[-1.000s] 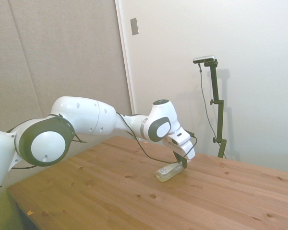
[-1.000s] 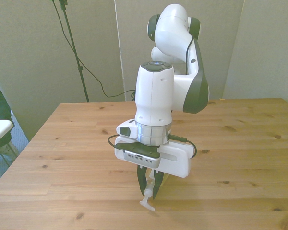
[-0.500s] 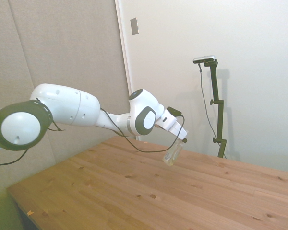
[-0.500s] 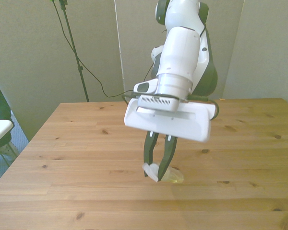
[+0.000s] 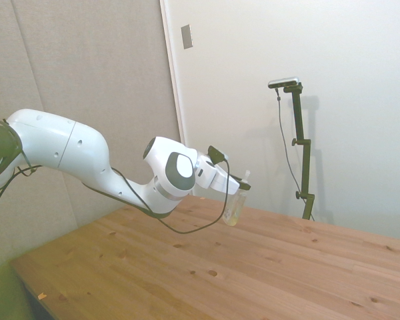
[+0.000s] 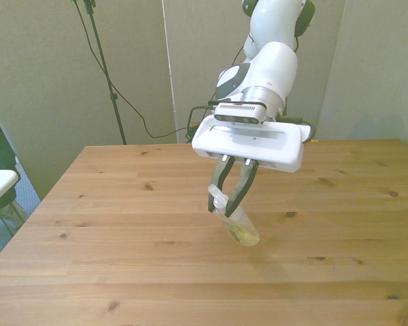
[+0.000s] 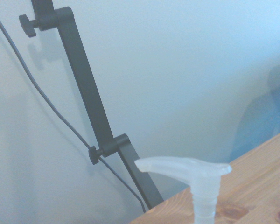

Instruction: Stand the sanitizer

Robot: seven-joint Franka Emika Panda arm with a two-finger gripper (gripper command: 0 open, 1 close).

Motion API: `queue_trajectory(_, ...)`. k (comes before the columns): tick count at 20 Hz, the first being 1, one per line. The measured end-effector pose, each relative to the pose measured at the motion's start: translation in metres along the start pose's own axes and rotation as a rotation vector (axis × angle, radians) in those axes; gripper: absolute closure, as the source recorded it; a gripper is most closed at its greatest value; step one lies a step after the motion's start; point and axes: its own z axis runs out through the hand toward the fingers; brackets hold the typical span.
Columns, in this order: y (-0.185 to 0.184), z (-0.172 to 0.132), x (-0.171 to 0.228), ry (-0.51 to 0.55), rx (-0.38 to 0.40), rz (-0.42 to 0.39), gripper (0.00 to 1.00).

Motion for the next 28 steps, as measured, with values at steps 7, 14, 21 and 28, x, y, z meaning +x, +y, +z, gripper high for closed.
queue_trajectory(7,0.03,0.006,-0.047,0.059,-0.031,-0.026,1.0)
queue_trajectory(14,0.03,0.005,-0.057,0.166,0.015,-0.04,1.0)
queue_trajectory(21,0.039,0.013,-0.072,0.23,0.02,-0.081,0.0)
queue_trajectory(28,0.039,0.013,-0.072,0.23,0.018,-0.095,0.0)
